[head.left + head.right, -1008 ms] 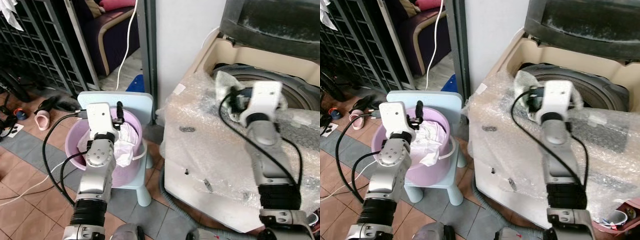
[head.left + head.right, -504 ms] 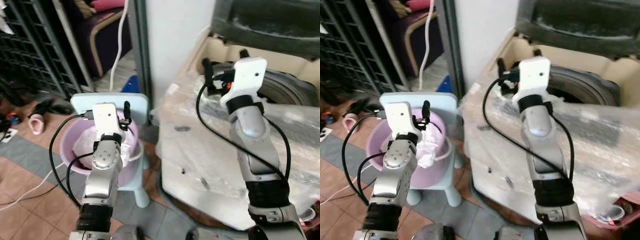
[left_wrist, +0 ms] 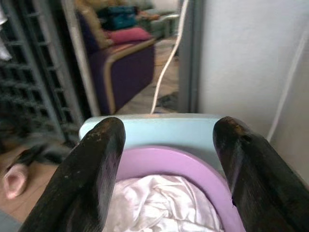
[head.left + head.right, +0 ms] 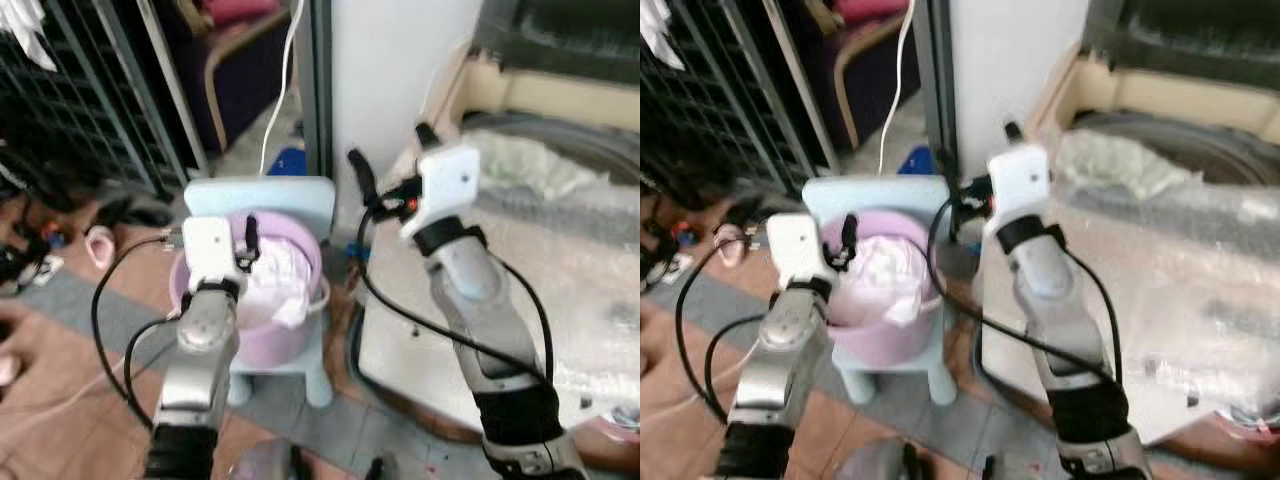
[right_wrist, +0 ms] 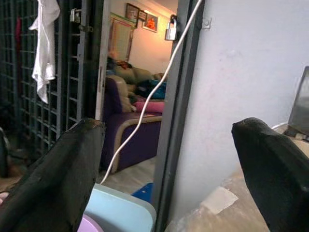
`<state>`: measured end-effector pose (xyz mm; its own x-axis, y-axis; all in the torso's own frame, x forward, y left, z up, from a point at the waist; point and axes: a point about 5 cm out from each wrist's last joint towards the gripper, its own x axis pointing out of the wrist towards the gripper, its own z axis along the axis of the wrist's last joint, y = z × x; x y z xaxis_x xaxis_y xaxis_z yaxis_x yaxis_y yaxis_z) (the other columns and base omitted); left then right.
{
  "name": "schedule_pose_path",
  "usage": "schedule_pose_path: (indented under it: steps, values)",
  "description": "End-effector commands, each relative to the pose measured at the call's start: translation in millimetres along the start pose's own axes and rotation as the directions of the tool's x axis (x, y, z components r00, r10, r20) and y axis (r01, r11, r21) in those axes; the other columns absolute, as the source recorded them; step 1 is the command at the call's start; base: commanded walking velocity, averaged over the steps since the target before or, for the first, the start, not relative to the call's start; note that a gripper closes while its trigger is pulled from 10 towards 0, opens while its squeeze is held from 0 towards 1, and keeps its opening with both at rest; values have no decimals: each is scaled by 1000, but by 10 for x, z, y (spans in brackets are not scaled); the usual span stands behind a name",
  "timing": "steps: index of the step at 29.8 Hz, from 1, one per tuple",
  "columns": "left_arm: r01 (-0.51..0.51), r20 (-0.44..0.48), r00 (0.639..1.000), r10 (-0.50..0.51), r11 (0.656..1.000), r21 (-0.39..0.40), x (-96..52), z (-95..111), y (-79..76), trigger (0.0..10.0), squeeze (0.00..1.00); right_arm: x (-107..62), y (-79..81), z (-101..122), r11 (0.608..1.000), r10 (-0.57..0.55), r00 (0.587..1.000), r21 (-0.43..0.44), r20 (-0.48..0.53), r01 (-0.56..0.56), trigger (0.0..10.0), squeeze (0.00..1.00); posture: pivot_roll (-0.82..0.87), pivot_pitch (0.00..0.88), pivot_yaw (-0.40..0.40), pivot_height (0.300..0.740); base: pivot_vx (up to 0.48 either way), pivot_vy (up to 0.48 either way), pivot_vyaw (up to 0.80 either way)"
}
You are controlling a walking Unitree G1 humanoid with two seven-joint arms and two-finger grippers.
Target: Clothes washing
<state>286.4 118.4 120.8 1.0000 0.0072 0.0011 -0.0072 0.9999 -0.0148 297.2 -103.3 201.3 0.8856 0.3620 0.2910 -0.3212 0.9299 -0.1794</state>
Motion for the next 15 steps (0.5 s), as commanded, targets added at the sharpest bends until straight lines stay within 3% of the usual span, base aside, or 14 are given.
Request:
schedule_pose_path:
  steps: [1, 8, 9, 10, 12, 15]
  values:
    - [-6, 14, 1000, 6, 1000, 5, -40, 11, 22, 10000, 0, 9, 87, 25, 999, 35, 999, 13, 4, -35, 10000, 0, -61, 28, 77, 740, 0, 0, 0]
    - [-2, 12, 1000, 2, 1000, -6, -42, 26, 22, 10000, 0, -33, -51, -107, 999, -32, 996, 4, -85, 32, 10000, 0, -67, 32, 88, 740, 0, 0, 0]
    - [1, 9, 1000, 0, 1000, -8, -39, 27, 19, 10000, 0, -15, -149, -178, 997, -73, 989, -1, -133, 73, 10000, 0, -67, 33, 90, 740, 0, 0, 0]
    - [1, 9, 1000, 0, 1000, -8, -39, 27, 19, 10000, 0, -15, -149, -178, 997, -73, 989, -1, -133, 73, 10000, 0, -67, 33, 90, 740, 0, 0, 0]
    - [12, 5, 1000, -12, 1000, -4, -37, 29, 13, 10000, 0, 45, -393, -296, 987, -157, 965, 5, -212, 161, 10000, 0, -65, 33, 88, 740, 0, 0, 0]
    - [21, 3, 1000, -21, 1000, 1, -54, 23, 25, 10000, 0, 103, -580, -311, 978, -206, 953, -26, -223, 205, 10000, 0, -57, 34, 79, 740, 0, 0, 0]
